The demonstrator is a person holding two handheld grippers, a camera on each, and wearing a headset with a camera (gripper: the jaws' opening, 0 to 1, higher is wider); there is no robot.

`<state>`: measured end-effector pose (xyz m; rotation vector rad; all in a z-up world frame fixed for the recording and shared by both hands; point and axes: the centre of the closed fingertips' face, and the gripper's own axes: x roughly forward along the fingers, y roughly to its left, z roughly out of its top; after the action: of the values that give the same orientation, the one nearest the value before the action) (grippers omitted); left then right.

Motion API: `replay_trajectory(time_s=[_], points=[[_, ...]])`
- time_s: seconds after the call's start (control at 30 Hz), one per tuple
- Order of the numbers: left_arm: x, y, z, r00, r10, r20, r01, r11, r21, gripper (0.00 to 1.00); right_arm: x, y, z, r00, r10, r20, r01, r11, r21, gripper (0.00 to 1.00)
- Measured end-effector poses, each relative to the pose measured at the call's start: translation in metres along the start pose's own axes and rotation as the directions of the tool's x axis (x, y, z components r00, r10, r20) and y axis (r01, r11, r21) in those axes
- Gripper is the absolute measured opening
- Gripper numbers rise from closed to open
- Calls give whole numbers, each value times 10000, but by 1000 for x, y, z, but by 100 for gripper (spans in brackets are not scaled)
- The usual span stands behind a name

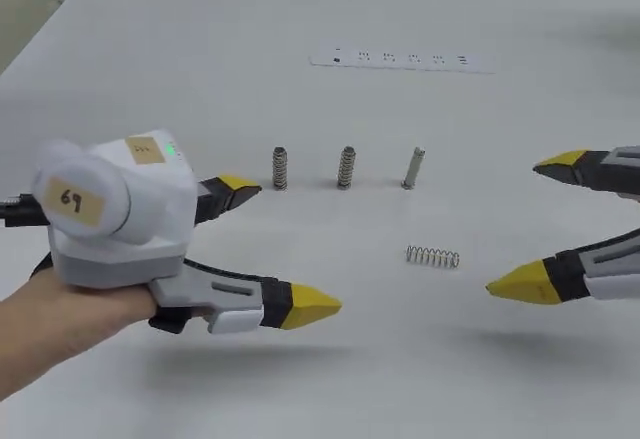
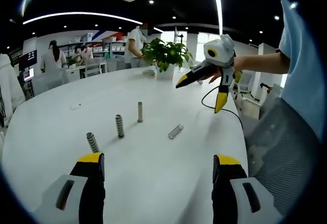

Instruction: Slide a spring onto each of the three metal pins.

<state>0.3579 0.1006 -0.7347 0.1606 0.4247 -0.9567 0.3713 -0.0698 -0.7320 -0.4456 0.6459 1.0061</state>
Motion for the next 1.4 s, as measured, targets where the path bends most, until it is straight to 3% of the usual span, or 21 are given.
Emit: replay_trajectory(time_s=[0.33, 0.67, 0.9, 1.13, 1.4], points=[[17, -7, 5, 9987, -454, -235, 462, 9983, 365, 82, -19, -2, -12, 9989, -417, 208, 407, 9981, 460, 91], [44, -17, 0, 9922, -1124, -537, 1158, 9911, 654, 75, -30, 2, -12, 9966, -645, 515, 606, 9954, 738, 90], [69, -19, -2, 9883, -1468, -415, 1493, 9866, 658, 63, -40, 5, -16, 9946, -838, 608, 778, 9925, 944, 89], [98, -22, -12, 9806, -1783, -818, 1870, 9756, 1147, 51, -49, 7, -24, 9926, -1042, 616, 960, 9878, 1229, 88], [116, -26, -10, 9718, -2194, -861, 2300, 9628, 1421, 39, -55, 6, -26, 9900, -1246, 666, 1137, 9825, 1472, 87]])
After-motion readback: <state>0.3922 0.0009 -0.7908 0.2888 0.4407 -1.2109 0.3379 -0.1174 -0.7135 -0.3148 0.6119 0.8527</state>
